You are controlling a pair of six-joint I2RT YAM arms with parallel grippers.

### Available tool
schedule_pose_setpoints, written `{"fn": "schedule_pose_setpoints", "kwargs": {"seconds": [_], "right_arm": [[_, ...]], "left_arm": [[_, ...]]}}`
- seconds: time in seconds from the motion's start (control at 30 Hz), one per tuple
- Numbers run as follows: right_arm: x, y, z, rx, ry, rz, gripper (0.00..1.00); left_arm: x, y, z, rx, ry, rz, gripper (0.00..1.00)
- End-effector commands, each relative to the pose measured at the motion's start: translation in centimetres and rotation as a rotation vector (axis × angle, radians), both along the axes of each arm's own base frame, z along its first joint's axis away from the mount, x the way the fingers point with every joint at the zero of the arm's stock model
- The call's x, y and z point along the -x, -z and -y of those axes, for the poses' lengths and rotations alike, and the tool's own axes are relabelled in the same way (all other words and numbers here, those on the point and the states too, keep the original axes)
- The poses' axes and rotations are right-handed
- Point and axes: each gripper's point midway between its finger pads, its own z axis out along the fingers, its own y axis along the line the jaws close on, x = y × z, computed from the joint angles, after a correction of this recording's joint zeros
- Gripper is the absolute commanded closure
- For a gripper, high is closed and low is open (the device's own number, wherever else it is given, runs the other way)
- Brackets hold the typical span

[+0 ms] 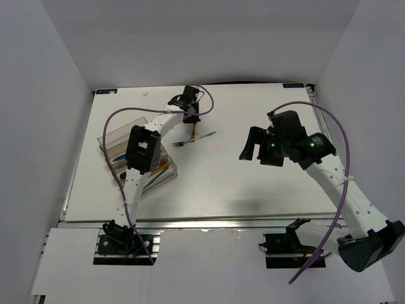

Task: Sort the eating utensils into containers

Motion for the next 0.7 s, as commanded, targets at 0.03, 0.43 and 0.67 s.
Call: {"fn": "schedule_pose_setpoints", "kwargs": {"seconds": [0.03, 0.43, 0.67], "right_arm": [[-0.1, -1.7, -0.2, -0.044, 0.013, 0.045, 0.11], [-0.4, -1.0, -1.1, -0.08, 0.004, 0.033, 0.11], [-0.8, -0.9, -1.3, -0.079, 0.001, 0.036, 0.11]], "left_arm": [[-2.7, -7.3, -3.3, 0.028, -0.166, 0.123, 1.0], [-5.1, -15.2, -10.1, -0.034, -0.523, 0.395, 1.0], [-4.3, -20.4, -12.0, 0.028, -0.642, 0.509, 1.0]]}}
